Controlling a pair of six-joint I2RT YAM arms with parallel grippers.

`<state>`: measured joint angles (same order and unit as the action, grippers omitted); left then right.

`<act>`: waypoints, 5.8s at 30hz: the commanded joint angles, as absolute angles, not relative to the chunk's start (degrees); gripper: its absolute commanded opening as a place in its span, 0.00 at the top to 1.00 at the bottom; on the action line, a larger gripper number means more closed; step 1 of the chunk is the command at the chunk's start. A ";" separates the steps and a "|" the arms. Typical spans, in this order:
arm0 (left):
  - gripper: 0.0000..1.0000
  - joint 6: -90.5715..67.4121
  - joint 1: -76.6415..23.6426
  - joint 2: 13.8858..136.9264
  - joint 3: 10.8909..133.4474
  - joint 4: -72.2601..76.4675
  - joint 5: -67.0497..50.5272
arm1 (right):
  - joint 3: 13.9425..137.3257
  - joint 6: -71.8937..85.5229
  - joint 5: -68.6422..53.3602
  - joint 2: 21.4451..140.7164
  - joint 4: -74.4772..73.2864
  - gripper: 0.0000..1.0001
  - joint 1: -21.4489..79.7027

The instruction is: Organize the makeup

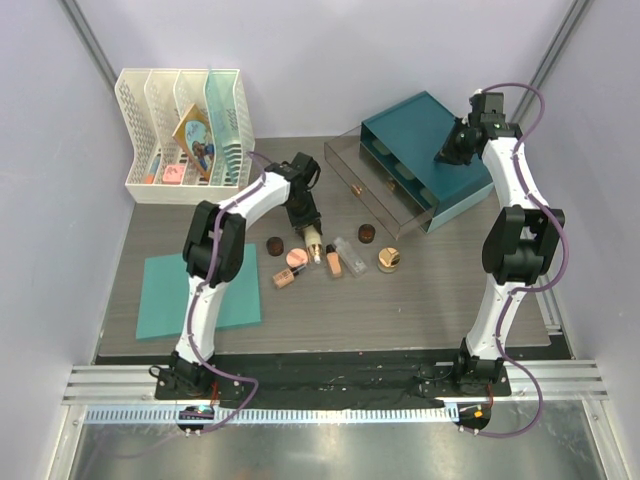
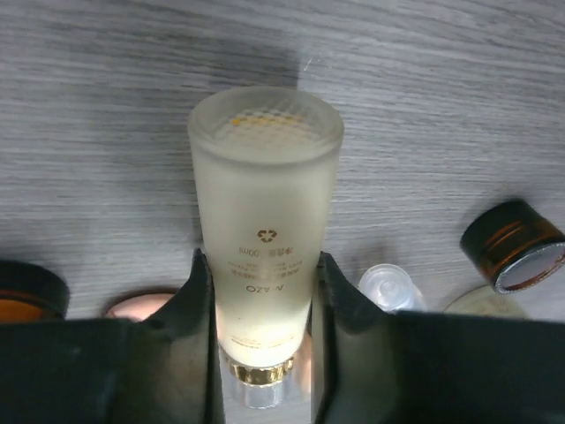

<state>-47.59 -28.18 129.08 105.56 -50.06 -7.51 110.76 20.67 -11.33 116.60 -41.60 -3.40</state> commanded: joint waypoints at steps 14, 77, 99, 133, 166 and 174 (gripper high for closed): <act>1.00 -45.44 -28.65 116.20 108.89 -48.26 -5.80 | 107.14 19.07 -12.30 119.88 -50.71 0.90 -2.55; 0.40 -68.13 -37.36 127.02 129.38 -14.41 -21.35 | 104.06 18.81 -13.45 118.74 -50.01 0.89 -2.55; 0.14 -24.28 -35.51 94.93 87.11 -51.05 0.34 | 103.71 19.16 -14.94 119.18 -49.66 0.89 -2.55; 0.49 -11.95 -38.76 109.77 76.99 -47.37 4.22 | 103.01 18.81 -16.00 119.53 -49.57 0.88 -2.64; 1.00 -28.11 -39.46 121.71 132.36 -44.33 -15.11 | 101.69 19.16 -16.79 118.92 -49.57 0.88 -2.72; 0.96 -43.58 -37.79 127.87 131.13 -27.87 -23.37 | 100.72 18.98 -16.70 118.48 -49.57 0.87 -2.72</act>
